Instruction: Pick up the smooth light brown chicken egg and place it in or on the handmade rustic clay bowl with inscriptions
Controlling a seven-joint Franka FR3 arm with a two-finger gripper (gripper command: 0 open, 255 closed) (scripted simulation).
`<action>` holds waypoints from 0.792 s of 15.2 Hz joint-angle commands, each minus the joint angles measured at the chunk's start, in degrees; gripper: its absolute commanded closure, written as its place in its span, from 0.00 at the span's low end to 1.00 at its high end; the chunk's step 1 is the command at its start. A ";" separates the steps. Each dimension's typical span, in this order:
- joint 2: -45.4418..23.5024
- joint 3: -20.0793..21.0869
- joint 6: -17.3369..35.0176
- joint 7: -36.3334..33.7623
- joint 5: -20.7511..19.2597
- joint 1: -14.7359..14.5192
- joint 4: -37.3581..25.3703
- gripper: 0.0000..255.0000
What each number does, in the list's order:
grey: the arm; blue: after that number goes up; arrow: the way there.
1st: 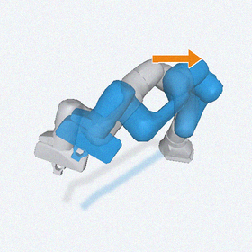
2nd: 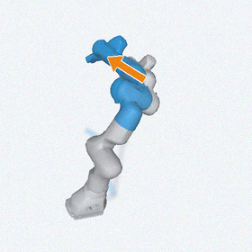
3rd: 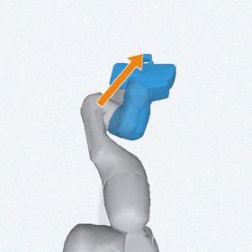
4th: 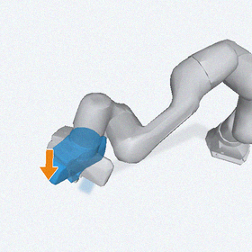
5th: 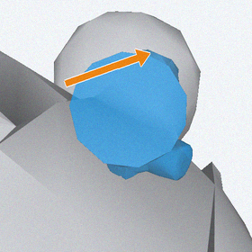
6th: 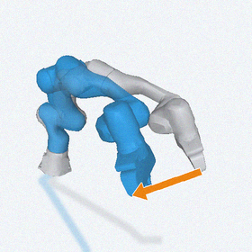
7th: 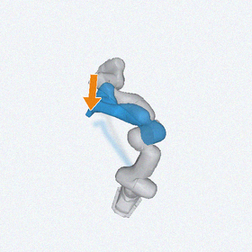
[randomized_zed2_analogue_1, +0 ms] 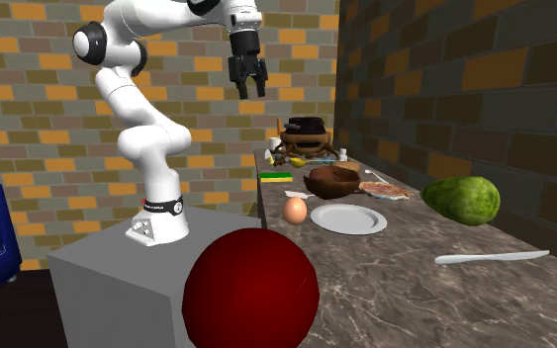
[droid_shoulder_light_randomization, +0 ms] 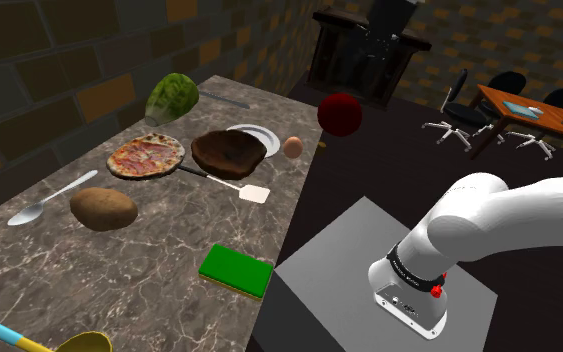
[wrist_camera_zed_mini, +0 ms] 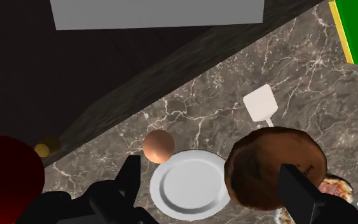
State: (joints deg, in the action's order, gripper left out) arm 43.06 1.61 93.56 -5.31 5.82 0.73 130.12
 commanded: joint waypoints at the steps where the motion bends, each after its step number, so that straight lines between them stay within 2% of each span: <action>1: 0.00 0.00 0.00 0.00 0.00 0.00 0.00 0.00; 7: -2.76 -2.26 12.75 2.43 1.05 0.74 9.14 0.00; 12: -7.82 -4.24 23.87 4.97 2.58 1.01 14.59 0.00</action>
State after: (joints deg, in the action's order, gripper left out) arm 36.14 -1.97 114.79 -1.20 8.16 1.58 143.24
